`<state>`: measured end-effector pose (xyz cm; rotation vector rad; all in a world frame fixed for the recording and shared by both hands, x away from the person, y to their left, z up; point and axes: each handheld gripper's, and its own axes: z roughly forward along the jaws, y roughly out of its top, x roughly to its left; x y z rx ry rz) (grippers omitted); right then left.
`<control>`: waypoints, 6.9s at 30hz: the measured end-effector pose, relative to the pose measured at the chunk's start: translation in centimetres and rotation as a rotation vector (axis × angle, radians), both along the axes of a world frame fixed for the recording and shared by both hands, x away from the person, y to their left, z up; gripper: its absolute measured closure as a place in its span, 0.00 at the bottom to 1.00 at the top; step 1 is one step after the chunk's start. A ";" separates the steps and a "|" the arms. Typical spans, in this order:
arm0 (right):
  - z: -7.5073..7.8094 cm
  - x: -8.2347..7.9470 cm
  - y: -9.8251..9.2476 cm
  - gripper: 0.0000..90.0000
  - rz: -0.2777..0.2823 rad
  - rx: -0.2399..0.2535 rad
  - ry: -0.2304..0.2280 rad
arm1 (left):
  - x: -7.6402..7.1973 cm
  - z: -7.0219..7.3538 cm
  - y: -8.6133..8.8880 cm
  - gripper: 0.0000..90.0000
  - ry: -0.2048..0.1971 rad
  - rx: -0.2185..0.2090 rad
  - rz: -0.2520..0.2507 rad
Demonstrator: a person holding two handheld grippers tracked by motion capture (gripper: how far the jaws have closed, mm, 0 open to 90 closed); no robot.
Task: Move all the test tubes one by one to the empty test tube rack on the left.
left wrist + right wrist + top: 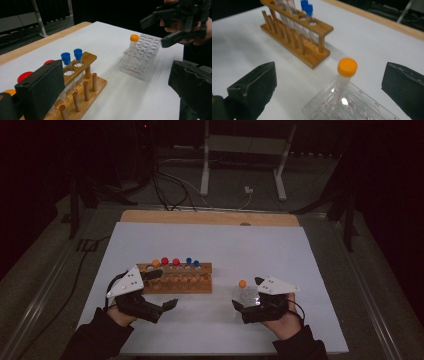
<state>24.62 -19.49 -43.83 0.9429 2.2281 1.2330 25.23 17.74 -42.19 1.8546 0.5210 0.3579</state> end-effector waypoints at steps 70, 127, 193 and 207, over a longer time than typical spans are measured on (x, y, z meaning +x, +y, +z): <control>1.7 0.1 -0.5 0.83 -0.090 -0.027 -0.008 | -0.1 -0.4 -0.4 0.01 0.020 0.017 -0.022; 0.2 -2.9 6.0 0.83 0.213 -0.057 0.026 | -2.0 0.4 -5.3 0.11 0.051 0.003 -0.191; 2.2 -2.7 3.0 0.00 0.140 0.101 -0.048 | 1.5 4.3 -2.6 0.80 -0.062 0.012 -0.009; 2.3 -2.7 2.4 0.00 0.133 0.122 -0.053 | 1.2 5.3 2.3 0.80 -0.099 0.034 0.141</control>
